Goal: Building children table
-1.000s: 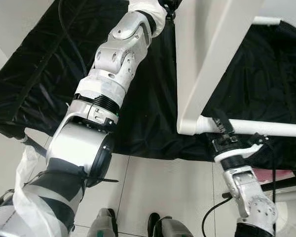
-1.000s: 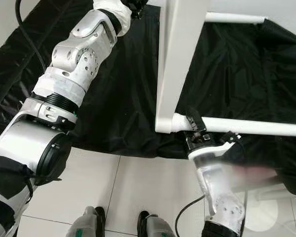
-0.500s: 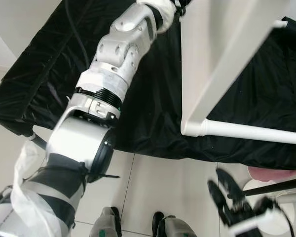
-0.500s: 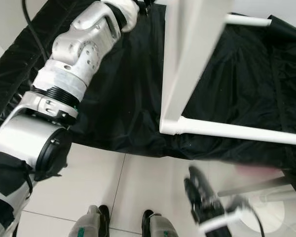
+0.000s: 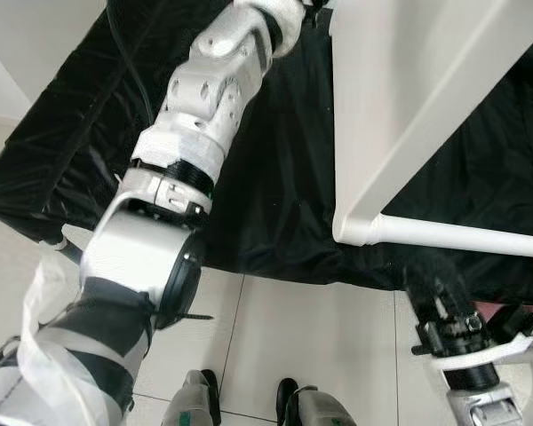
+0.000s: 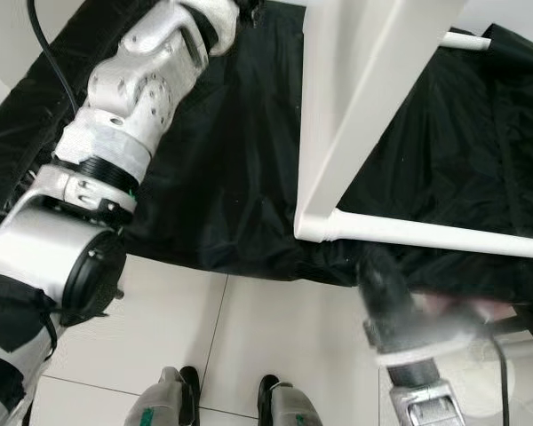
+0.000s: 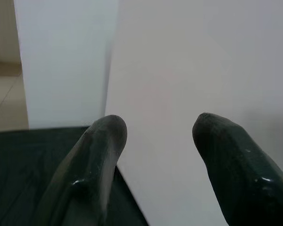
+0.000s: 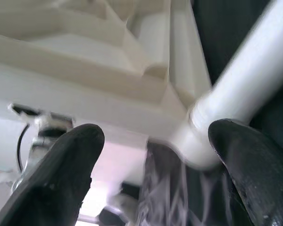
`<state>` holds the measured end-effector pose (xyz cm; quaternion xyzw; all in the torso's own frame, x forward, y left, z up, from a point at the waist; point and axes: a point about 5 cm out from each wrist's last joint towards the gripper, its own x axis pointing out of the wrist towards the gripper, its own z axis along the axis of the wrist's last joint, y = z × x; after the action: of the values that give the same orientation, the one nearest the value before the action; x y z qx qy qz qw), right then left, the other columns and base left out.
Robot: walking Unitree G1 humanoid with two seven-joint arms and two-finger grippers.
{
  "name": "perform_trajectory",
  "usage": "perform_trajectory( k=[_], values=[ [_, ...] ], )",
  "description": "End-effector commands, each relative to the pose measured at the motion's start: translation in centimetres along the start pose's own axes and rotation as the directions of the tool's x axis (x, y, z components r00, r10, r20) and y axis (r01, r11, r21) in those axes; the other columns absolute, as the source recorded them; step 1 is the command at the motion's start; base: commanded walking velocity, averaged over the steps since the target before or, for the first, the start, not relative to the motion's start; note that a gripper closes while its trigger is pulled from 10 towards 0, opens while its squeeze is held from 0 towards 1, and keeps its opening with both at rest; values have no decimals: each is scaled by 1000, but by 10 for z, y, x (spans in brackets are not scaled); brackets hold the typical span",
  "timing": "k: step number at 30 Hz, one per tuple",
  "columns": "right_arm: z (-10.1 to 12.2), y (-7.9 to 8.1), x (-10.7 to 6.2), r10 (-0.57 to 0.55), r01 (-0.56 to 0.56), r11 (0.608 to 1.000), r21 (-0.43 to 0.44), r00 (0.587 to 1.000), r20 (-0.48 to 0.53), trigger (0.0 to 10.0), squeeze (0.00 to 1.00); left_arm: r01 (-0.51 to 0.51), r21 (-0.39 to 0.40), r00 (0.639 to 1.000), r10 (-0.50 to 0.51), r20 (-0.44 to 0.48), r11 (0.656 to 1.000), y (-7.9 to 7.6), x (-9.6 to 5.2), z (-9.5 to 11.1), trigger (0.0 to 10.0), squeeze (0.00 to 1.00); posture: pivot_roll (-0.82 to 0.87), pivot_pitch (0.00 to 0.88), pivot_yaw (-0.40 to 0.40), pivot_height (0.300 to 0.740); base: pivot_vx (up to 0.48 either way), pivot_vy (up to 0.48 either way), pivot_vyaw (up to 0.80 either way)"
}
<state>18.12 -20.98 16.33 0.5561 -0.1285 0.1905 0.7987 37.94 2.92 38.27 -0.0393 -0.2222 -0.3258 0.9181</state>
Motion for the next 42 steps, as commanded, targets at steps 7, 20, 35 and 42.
perform_trajectory(
  k=[7, 20, 35, 42],
  values=[
    [21, -3, 28, -102, 128, 969, -212, 987, 128, 10000, 0, -1, 40, 996, 4, -92, 999, 23, -34, -28, 10000, 0, -31, 207, -8, 740, 0, 0, 0],
    [40, -15, 81, -265, 399, 744, -535, 912, 311, 10000, 0, -183, 97, 957, 199, -209, 978, 65, -114, -71, 10000, 0, -7, 184, -31, 740, 0, 0, 0],
    [14, -3, 121, -189, 368, 470, -802, 930, 315, 10000, 0, -332, 119, 919, 349, -183, 936, 71, -164, -88, 10000, 0, -24, 189, -53, 740, 0, 0, 0],
    [-13, -14, 125, -185, 308, 457, -835, 950, 250, 10000, 0, -385, 161, 900, 409, -154, 909, 65, -178, -98, 10000, 0, -24, 158, -44, 740, 0, 0, 0]
  ],
)
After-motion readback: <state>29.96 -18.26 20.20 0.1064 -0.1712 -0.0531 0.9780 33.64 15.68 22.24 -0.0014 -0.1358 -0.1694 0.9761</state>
